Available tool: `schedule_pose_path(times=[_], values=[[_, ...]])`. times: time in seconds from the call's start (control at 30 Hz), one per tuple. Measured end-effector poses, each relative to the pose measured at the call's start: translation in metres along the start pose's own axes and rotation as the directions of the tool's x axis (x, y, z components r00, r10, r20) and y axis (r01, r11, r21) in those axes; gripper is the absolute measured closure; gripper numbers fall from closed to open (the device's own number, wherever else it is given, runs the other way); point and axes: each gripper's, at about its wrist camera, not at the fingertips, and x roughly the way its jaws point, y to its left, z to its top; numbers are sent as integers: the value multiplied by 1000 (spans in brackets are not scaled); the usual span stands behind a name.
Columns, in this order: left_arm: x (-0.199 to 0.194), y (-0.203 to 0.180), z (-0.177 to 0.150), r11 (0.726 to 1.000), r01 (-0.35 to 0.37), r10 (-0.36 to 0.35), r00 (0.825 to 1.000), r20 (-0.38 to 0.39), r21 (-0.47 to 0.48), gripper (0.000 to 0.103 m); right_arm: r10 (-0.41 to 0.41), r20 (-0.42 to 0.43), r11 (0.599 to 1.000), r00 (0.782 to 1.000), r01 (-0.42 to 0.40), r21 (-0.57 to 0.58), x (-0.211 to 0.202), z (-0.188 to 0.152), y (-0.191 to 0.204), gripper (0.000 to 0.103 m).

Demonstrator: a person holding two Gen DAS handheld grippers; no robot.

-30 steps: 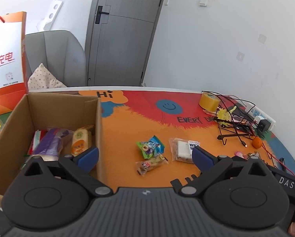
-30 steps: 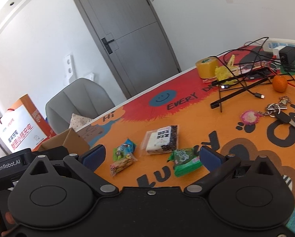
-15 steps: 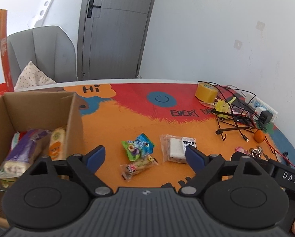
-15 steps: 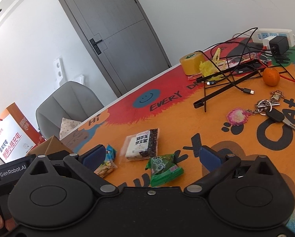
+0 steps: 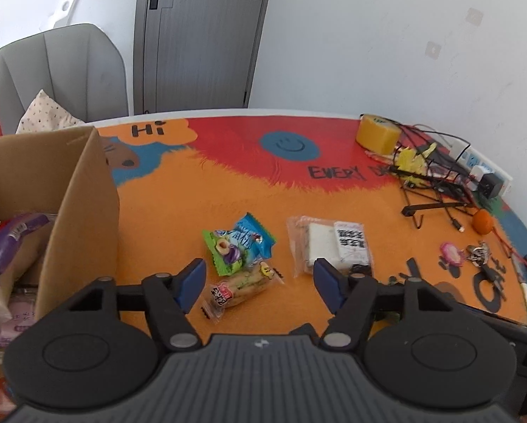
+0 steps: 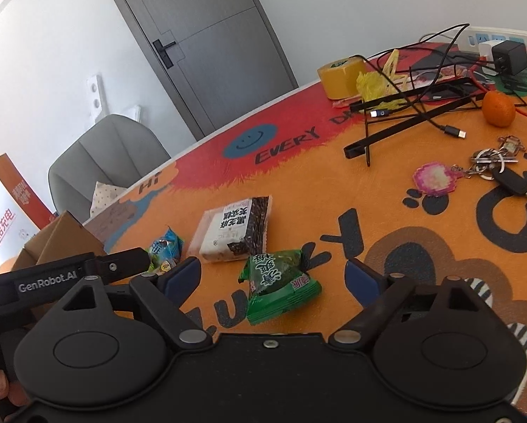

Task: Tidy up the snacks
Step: 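Grasp the small cookie packet with the left gripper while the right grasps the green packet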

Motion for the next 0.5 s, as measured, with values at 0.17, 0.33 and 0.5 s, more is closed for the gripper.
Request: schedule_pose_path(times=[0.17, 0.33, 0.5], values=[[19, 0, -4, 1000, -20, 20, 999, -29, 6, 40, -10, -22, 1000, 1000, 10, -5, 9, -5, -2, 52], [28, 1, -11, 1000, -21, 22, 998, -58, 11, 57, 8, -15, 1000, 1000, -8, 8, 6, -7, -8, 65], [29, -2, -16, 999, -24, 26, 998, -50, 38, 77, 14, -9, 1000, 1000, -14, 11, 4, -9, -9, 67]])
